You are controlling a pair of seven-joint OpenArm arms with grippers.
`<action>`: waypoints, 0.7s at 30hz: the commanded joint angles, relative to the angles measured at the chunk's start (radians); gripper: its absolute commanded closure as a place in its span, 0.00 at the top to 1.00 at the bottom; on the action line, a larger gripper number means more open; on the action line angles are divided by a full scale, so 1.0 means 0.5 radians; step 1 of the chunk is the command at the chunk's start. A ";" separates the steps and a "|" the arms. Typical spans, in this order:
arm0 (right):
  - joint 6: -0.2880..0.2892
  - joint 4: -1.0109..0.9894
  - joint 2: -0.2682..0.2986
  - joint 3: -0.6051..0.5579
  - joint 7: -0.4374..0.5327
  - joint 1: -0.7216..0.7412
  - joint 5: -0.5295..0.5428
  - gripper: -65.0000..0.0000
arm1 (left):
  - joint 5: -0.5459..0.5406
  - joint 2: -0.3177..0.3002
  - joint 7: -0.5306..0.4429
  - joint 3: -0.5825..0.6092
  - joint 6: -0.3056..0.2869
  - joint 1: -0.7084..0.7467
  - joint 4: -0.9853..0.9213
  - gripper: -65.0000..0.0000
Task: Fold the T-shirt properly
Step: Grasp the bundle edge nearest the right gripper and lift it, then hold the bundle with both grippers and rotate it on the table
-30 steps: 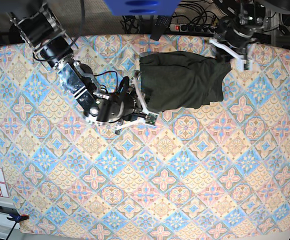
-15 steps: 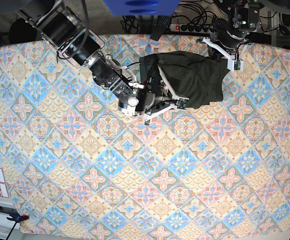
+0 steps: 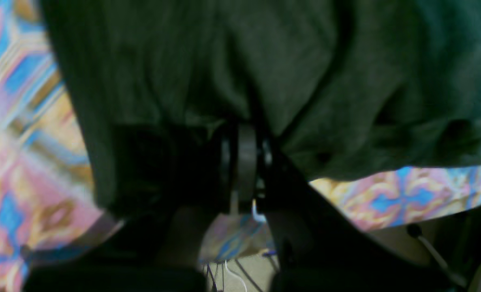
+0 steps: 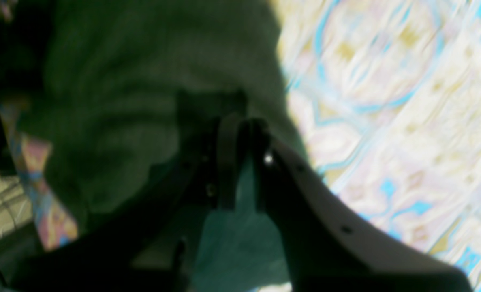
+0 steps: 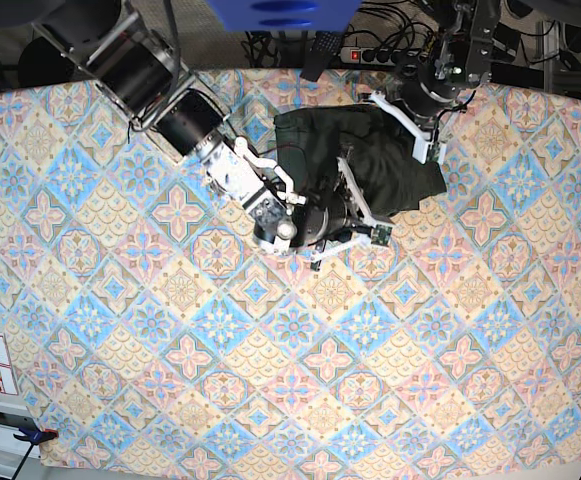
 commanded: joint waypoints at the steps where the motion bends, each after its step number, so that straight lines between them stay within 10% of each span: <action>1: -0.003 -0.016 -0.010 0.009 0.019 0.054 0.000 0.09 | -0.009 -0.006 -0.027 -0.003 -0.007 0.005 0.025 0.00; 21: -0.003 -0.145 0.285 0.009 0.001 0.051 -0.353 0.09 | 0.288 -0.003 -0.027 0.000 -0.007 -0.311 -0.276 0.00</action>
